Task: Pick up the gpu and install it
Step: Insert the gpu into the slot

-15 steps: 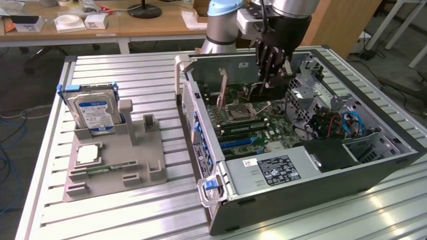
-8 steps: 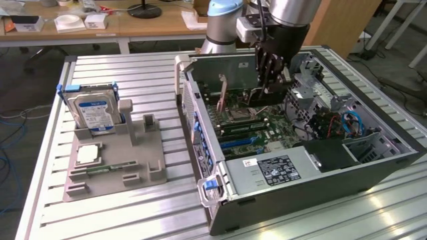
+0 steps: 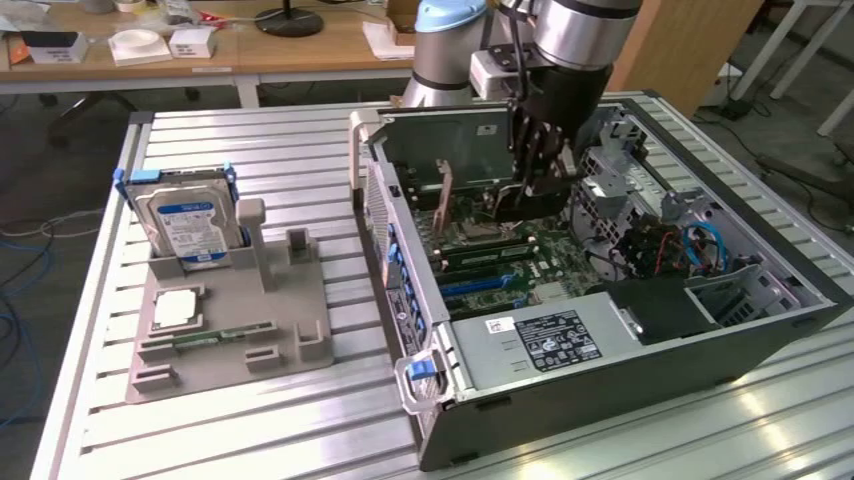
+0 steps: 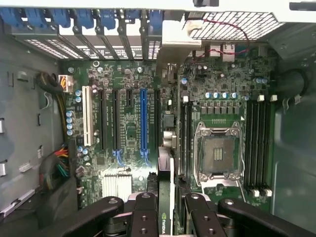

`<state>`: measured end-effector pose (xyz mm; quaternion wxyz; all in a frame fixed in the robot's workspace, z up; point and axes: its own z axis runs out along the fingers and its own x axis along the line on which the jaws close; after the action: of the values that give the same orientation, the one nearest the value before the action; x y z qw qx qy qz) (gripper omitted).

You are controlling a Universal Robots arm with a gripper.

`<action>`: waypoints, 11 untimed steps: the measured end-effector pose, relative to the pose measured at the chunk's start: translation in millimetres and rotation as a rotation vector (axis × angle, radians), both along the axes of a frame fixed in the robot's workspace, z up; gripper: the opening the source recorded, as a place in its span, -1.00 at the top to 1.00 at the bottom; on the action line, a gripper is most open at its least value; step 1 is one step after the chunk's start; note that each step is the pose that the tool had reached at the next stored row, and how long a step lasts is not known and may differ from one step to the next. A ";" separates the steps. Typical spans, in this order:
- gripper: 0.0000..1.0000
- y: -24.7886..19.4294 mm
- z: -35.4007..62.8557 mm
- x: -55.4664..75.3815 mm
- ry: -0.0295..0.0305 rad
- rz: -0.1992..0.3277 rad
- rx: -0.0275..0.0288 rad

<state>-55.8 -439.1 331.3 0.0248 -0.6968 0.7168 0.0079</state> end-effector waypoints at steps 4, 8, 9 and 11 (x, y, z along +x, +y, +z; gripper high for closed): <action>0.48 -0.6 -7.2 -2.1 0.0000 0.000 -0.0007; 0.48 -3.5 -11.5 -2.2 0.0001 0.000 -0.0076; 0.48 -5.7 -12.5 -2.2 0.0001 0.000 -0.0075; 0.48 -9.8 -14.2 -2.2 0.0000 0.000 -0.0075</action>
<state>-58.0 -448.9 317.1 0.0221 -0.6969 0.7168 0.0052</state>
